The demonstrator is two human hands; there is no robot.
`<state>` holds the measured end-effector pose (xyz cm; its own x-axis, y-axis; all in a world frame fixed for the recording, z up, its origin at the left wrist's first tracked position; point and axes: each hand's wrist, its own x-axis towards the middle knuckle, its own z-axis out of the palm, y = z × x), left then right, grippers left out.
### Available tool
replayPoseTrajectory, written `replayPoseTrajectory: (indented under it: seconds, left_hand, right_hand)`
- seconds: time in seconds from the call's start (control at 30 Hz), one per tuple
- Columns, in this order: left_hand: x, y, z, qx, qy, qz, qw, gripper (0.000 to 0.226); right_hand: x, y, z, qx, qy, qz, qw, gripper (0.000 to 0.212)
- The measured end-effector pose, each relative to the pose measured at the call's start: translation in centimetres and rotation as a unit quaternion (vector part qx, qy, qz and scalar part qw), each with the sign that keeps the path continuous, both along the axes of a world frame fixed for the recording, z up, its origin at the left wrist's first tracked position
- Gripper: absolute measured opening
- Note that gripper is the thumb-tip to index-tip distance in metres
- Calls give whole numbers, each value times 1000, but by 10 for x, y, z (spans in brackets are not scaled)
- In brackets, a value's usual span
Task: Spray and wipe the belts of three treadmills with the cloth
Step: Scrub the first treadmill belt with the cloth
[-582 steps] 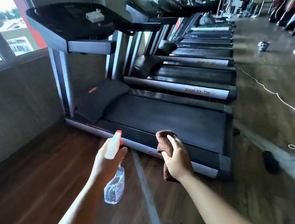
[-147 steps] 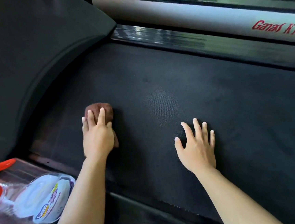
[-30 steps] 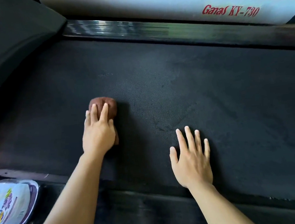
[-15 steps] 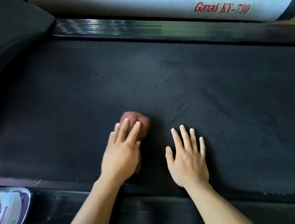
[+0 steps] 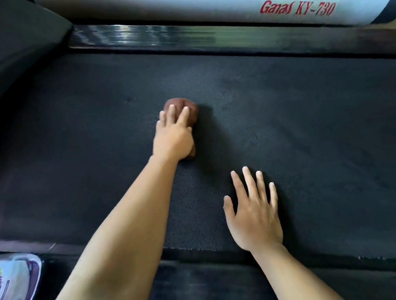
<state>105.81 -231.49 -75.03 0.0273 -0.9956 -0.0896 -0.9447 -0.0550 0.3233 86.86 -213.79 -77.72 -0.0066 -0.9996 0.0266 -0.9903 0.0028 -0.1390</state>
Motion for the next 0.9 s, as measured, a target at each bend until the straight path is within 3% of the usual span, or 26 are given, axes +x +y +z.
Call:
replayPoseTrajectory:
  seconds: [0.13,0.23,0.4,0.57,0.73,0.9]
  left_hand:
    - [-38,51,-4,-27,12,-97,995,59]
    - [-24,108,-11,-38,28,-106,993,55]
    - [52,164,-13,-34,23,38,998,55]
    - [86,116,-2,-13,37,182,983,57]
    - [31,85,-4,-23,10,64,998,59]
    - [-21,148,-9,-44,28,-52,997,57]
  right_hand:
    - [-1,-1,0,12,-6,-1,1000,63]
    - [0,-1,0,12,-1,-4,1000,64]
    - [0,0,0,12,5,-4,1000,63]
    - [1,0,0,7,-1,-5,1000,63]
    - [0,0,1,18,-1,-2,1000,65]
    - [0,0,1,19,-7,-1,1000,64]
